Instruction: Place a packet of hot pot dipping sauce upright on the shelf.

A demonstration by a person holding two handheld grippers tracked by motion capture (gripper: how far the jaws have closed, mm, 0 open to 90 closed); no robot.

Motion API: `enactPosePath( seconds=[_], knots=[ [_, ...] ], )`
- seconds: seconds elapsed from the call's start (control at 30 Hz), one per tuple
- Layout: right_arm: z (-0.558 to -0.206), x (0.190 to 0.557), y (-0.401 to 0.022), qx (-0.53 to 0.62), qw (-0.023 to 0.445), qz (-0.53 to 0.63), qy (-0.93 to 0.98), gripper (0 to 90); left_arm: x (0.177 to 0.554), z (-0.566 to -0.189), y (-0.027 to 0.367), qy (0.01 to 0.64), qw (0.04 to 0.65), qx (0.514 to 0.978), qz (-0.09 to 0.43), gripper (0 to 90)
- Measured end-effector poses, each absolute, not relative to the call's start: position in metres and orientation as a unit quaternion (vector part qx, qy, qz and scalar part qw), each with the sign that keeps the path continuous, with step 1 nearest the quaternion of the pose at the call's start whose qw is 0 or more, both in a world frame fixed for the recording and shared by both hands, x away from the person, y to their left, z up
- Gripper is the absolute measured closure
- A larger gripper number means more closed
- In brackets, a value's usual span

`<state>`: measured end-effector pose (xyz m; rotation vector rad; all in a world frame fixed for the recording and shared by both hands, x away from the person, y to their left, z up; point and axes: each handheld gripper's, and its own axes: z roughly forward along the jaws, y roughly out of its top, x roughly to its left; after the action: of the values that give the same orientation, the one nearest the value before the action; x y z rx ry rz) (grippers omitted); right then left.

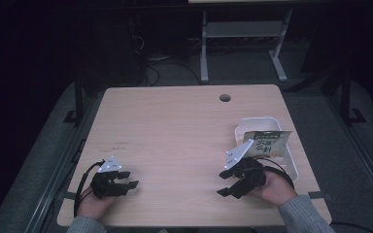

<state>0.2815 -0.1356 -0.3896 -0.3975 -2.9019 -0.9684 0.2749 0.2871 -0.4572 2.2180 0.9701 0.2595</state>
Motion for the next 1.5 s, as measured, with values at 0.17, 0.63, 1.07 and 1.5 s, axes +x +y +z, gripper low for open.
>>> enactPosePath(
  seconds=[0.17,0.63,1.07,1.5],
  knots=[
    [-0.396,0.282,-0.127,-0.130,0.034,-0.318,-0.939,39.3,0.275,-0.457,0.287,0.373,0.346,0.855,0.100,46.5],
    [-0.402,0.278,-0.102,-0.125,0.023,-0.317,-0.940,37.6,0.275,-0.458,0.287,0.373,0.347,0.855,0.099,46.3],
    [-0.415,0.272,-0.078,-0.117,0.033,-0.336,-0.934,36.0,0.275,-0.458,0.285,0.369,0.347,0.857,0.099,45.6],
    [-0.432,0.269,-0.059,-0.120,0.041,-0.353,-0.927,34.0,0.273,-0.459,0.279,0.360,0.348,0.861,0.095,44.1]
  ],
)
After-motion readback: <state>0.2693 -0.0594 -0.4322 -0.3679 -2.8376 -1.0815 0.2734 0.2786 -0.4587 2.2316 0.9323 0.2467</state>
